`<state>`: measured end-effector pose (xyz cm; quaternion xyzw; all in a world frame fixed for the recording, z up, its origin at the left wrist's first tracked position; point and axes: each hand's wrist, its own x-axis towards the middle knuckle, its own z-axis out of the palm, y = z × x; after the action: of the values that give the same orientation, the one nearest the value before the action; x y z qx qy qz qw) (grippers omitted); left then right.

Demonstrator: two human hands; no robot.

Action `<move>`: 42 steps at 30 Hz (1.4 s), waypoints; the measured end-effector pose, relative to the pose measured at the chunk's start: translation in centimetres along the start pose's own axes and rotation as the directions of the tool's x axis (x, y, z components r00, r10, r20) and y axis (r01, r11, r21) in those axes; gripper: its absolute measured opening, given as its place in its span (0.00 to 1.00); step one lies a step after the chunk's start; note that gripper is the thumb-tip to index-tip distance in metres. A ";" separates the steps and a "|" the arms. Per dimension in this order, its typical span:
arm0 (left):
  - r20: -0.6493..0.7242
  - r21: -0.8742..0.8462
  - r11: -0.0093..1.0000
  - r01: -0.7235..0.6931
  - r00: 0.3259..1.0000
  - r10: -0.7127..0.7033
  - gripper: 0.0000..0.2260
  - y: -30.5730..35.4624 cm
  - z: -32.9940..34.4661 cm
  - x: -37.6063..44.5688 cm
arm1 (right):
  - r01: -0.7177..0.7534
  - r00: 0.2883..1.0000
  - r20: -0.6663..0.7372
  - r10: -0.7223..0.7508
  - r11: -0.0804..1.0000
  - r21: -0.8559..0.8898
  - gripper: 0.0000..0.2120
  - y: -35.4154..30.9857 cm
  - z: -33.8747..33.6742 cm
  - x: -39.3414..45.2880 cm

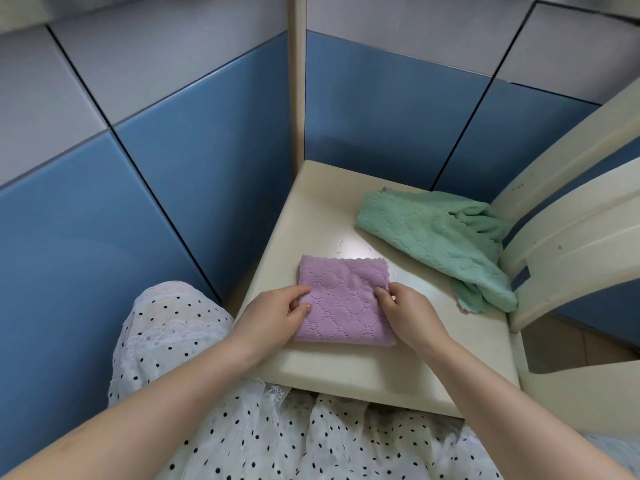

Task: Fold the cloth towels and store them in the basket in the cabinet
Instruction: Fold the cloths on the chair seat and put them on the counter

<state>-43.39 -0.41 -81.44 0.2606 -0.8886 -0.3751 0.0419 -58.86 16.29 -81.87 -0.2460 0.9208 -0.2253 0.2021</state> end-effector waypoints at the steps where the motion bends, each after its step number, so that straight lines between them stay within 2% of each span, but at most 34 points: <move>1: 0.020 -0.006 1.000 0.014 1.000 -0.014 0.17 0.1 -0.1 0.2 | -0.016 1.000 0.009 0.016 1.000 0.027 0.14 0.0 -0.1 0.1; 4: 0.068 -0.028 0.998 0.053 0.996 -0.051 0.18 -0.1 -0.8 0.4 | -0.076 0.997 -0.001 0.077 0.980 0.186 0.11 0.5 -1.0 -0.3; 5: 0.043 0.007 0.999 0.039 0.998 -0.040 0.18 -0.1 -1.0 0.3 | -0.072 0.996 -0.027 0.080 0.970 0.232 0.11 0.7 -1.4 -0.7; 7: -0.102 0.147 0.987 -0.059 0.992 0.074 0.17 -0.2 -1.3 -0.2 | -0.028 0.992 -0.108 0.057 0.966 0.259 0.12 0.9 -1.9 -1.4; 9: -0.196 0.257 0.948 -0.187 0.951 0.240 0.18 0.3 -0.9 -0.4 | 0.087 0.979 -0.201 -0.044 0.973 0.213 0.15 0.7 -1.6 -1.7; 11: -0.171 0.358 0.891 -0.279 0.919 0.356 0.20 1.2 0.2 0.0 | 0.223 0.952 -0.237 -0.196 0.970 0.096 0.19 -0.1 -0.6 -1.8; 13: -0.099 0.473 0.825 -0.310 0.911 0.400 0.21 2.1 1.7 1.0 | 0.311 0.929 -0.199 -0.314 0.949 -0.045 0.27 -1.4 0.8 -1.7; 16: 0.099 0.507 0.797 -0.328 0.941 0.324 0.26 3.4 3.0 2.4 | 0.361 0.906 -0.141 -0.399 0.902 -0.235 0.32 -3.3 2.5 -1.5; 18: 0.218 0.549 0.775 -0.314 0.949 0.230 0.36 3.3 3.4 3.0 | 0.391 0.900 -0.085 -0.427 0.879 -0.274 0.35 -3.6 3.3 -1.1; 21: 0.181 0.645 0.716 -0.268 0.963 0.198 0.27 2.7 4.2 3.1 | 0.369 0.923 0.017 -0.384 0.874 -0.316 0.35 -2.3 4.4 -0.2; 23: 0.147 0.656 0.714 -0.246 0.969 0.199 0.28 2.5 4.4 3.1 | 0.346 0.932 0.028 -0.361 0.868 -0.357 0.36 -1.8 4.5 0.3; 26: 0.117 0.657 0.736 -0.166 0.986 0.119 0.27 2.1 4.3 3.3 | 0.304 0.948 0.042 -0.316 0.857 -0.417 0.38 -1.7 4.0 0.3; 33: 0.042 0.618 0.786 -0.005 0.999 -0.026 0.35 0.2 3.2 3.3 | 0.184 0.982 0.048 -0.181 0.884 -0.429 0.42 -0.8 3.2 0.1; 37: 0.033 0.613 0.790 0.008 0.999 -0.036 0.36 0.0 3.1 3.2 | 0.165 0.986 0.077 -0.146 0.891 -0.422 0.36 -1.0 3.1 0.2; 40: 0.038 0.589 0.808 0.018 0.998 -0.051 0.35 0.2 3.0 3.3 | 0.168 0.985 0.097 -0.141 0.899 -0.405 0.37 -1.2 2.6 0.2; 42: 0.032 0.543 0.839 0.025 0.998 -0.051 0.34 0.3 2.6 3.0 | 0.164 0.986 0.059 -0.154 0.925 -0.343 0.37 -1.2 2.0 0.0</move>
<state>-46.83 -0.04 -83.49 0.2708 -0.9538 -0.1148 -0.0610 -57.49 14.68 -82.88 -0.3551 0.9198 -0.0713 0.1508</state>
